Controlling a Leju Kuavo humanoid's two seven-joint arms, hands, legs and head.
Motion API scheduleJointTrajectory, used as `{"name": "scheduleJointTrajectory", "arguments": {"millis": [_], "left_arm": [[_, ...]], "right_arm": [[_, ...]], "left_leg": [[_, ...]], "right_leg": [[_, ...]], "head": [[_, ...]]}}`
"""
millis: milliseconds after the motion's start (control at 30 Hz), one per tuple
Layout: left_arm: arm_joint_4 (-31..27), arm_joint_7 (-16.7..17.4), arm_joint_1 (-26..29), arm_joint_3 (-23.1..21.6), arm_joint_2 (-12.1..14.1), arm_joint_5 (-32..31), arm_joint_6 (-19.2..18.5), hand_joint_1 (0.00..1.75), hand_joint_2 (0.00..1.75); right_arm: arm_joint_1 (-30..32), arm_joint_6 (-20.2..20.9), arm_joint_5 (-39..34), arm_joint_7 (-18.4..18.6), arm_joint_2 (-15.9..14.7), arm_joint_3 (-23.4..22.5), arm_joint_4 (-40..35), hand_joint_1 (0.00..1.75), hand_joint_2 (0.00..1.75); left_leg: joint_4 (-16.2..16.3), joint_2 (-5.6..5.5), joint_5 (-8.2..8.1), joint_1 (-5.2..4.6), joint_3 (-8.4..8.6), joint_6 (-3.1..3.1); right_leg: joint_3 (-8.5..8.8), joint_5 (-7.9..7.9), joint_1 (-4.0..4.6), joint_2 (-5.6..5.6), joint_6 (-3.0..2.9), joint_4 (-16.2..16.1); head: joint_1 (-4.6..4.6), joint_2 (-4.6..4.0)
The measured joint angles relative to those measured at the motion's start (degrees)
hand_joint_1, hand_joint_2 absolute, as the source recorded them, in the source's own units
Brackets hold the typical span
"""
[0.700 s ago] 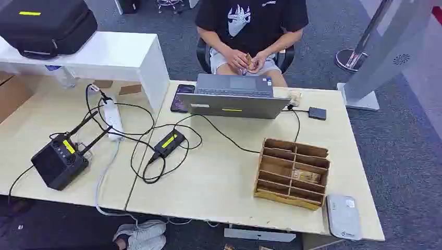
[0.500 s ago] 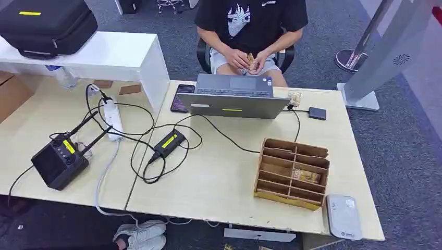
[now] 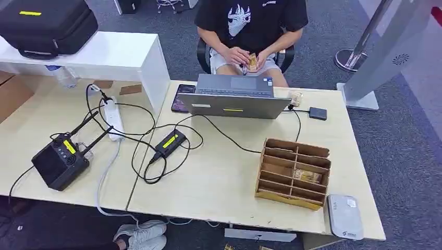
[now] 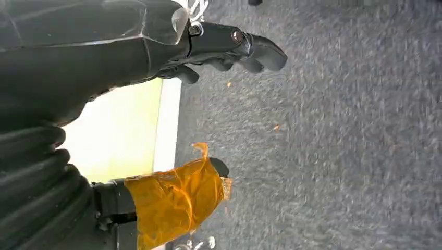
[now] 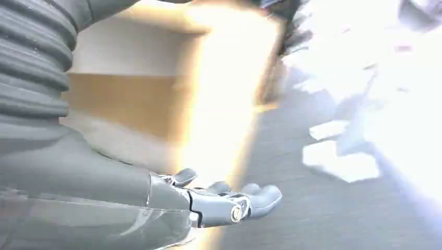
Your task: Pass the card to the sensor for recognition and then transmit it.
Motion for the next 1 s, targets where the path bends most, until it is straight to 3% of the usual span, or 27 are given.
{"name": "scheduleJointTrajectory", "arguments": {"millis": [333, 700, 900, 1000], "left_arm": [[0.0, -1.05, 0.15, -0.83, 0.31, -0.24, -1.16, 0.0, 1.75], [0.0, -1.44, 0.26, -1.18, 0.61, -0.13, -1.81, 0.0, 1.75], [0.0, -1.82, 0.45, -1.18, 0.76, 0.24, -1.84, 0.0, 1.75], [0.0, -1.95, 0.61, -1.18, 0.76, 0.35, -1.84, 0.0, 1.75]], "right_arm": [[-4.97, 6.69, -5.08, -5.37, -6.14, 0.46, -0.86, 0.0, 1.75], [-9.0, 9.57, -3.37, -8.5, -10.86, 3.83, -0.84, 0.0, 1.75], [-10.73, 10.47, 5.4, -18.82, -12.02, 10.82, -2.1, 0.0, 1.75], [-10.82, 11.1, 8.41, -21.77, -11.97, 14.3, -3.64, 0.0, 1.75]], "left_leg": [[0.01, -0.09, 0.02, 0.04, 0.03, 0.03], [0.01, -0.11, 0.01, 0.02, 0.02, 0.05], [0.01, -0.11, 0.01, 0.04, 0.03, 0.04], [0.01, -0.12, 0.01, 0.03, 0.03, 0.04]], "right_leg": [[0.03, 0.01, 0.05, 0.0, 0.03, -0.01], [0.04, 0.01, 0.03, -0.01, 0.04, -0.02], [0.04, 0.01, 0.04, -0.02, 0.04, -0.01], [0.03, 0.01, 0.04, -0.02, 0.03, -0.01]], "head": [[0.04, 0.0], [0.04, 0.0], [0.04, 0.0], [0.07, 0.0]]}}
